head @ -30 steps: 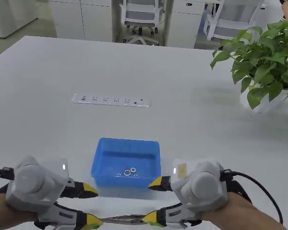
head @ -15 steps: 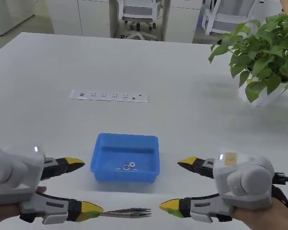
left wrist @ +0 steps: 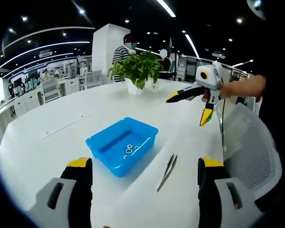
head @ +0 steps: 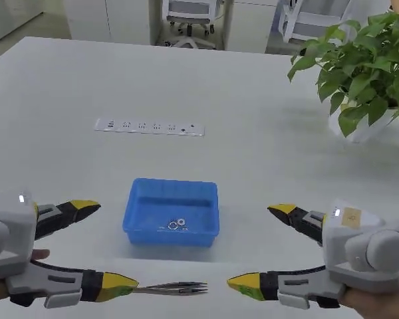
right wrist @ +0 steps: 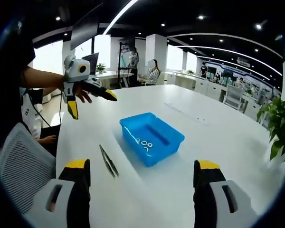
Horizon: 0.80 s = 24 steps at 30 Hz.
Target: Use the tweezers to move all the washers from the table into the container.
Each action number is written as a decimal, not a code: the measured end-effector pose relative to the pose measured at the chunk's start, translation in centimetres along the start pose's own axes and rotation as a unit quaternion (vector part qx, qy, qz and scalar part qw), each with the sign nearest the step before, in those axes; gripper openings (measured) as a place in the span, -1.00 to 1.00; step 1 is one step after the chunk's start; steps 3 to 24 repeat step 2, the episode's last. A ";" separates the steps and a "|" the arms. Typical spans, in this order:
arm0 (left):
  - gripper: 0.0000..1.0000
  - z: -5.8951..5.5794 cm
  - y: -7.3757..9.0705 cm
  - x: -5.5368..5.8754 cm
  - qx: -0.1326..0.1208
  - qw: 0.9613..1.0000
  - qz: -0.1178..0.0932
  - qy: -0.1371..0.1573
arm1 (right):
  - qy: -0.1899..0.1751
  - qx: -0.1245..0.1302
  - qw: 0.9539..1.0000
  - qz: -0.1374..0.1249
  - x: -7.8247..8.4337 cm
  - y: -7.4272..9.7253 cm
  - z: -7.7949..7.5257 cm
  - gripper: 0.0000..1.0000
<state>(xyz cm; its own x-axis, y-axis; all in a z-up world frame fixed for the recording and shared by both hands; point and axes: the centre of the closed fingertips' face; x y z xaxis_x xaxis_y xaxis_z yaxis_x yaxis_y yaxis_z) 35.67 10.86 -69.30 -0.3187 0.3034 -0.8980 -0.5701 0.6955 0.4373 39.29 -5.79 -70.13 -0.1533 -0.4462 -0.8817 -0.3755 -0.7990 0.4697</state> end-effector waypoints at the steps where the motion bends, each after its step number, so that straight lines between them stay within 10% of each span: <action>1: 0.98 0.0 0.0 0.1 -0.001 1.000 0.001 0.002 | -0.001 0.002 1.000 0.001 0.1 0.0 0.0 0.87; 24: 0.98 0.0 0.0 0.1 -0.001 1.000 0.002 0.003 | -0.001 0.002 1.000 0.001 0.3 0.0 0.0 0.93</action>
Point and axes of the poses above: the centre of the closed fingertips' face, and the gripper's own axes: y roughly backward along the fingers, z roughly to its left, x roughly out of its underside
